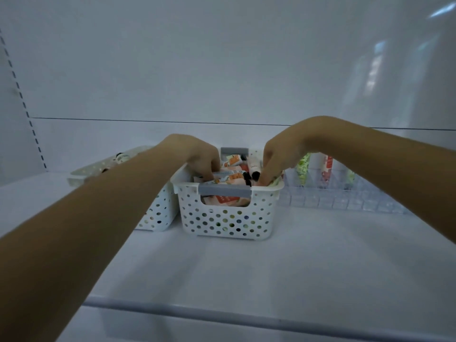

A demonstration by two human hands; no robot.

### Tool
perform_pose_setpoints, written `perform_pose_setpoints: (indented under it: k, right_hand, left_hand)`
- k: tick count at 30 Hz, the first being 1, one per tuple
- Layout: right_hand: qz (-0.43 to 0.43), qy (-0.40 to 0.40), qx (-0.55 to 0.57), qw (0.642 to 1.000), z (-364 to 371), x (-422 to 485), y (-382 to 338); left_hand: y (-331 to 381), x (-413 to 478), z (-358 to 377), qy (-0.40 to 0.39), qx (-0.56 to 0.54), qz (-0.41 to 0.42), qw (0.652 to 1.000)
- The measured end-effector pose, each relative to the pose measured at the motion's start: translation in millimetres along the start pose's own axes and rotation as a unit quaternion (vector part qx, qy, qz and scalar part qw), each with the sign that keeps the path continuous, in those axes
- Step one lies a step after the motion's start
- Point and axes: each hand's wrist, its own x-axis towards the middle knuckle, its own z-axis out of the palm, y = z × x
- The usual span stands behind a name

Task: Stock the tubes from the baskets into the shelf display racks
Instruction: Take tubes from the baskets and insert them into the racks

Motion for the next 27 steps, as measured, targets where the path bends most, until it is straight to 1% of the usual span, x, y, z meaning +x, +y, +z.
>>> perform_pose_setpoints:
  k: [4,6,8,11,14,16,18,20,22,24,26,27]
  right_hand:
    - [-0.027,0.014,0.036,0.999,1.4,-7.6,3.1]
    - [-0.037,0.022,0.08,0.996,-0.1,-12.0,7.0]
    - [-0.04,0.027,0.128,0.991,-3.4,-15.8,11.4]
    - [-0.045,0.034,0.193,0.98,-8.3,-19.0,18.9]
    - [-0.048,0.079,0.25,0.964,-11.7,-20.6,28.0]
    - [-0.06,0.123,0.336,0.932,-14.1,-21.5,36.5]
    - [-0.089,0.171,0.441,0.877,-14.3,-22.2,46.2]
    - [-0.115,0.22,0.511,0.823,-11.5,-21.3,56.7]
    - [-0.132,0.248,0.559,0.78,-6.3,-19.4,66.3]
    - [-0.143,0.258,0.593,0.749,-0.2,-20.0,75.9]
    - [-0.147,0.269,0.63,0.714,7.3,-22.4,88.1]
    - [-0.145,0.275,0.648,0.696,11.4,-23.9,95.8]
  left_hand:
    - [-5.7,-0.5,-0.2,0.022,-0.045,0.01,0.999]
    - [-8.3,-4.1,-1.1,0.052,-0.078,0.014,0.995]
    - [-12.8,-8.7,-3.6,0.092,-0.136,0.019,0.986]
    - [-19.1,-16.2,-11.1,0.142,-0.274,0.038,0.95]
    - [-17.6,-21.2,-20.6,0.188,-0.393,0.028,0.899]
    - [-11.6,-22.5,-24.8,0.216,-0.492,0.024,0.843]
    - [-2.7,-22.2,-28.2,0.244,-0.576,0.038,0.779]
    - [9.0,-20.2,-32.9,0.27,-0.626,0.051,0.73]
    - [22.6,-18.1,-39.6,0.282,-0.65,0.059,0.704]
    - [38.4,-15.4,-47.0,0.277,-0.667,0.07,0.688]
    - [56.3,-13.1,-53.1,0.272,-0.674,0.083,0.682]
    - [65.8,-11.3,-55.1,0.273,-0.669,0.088,0.685]
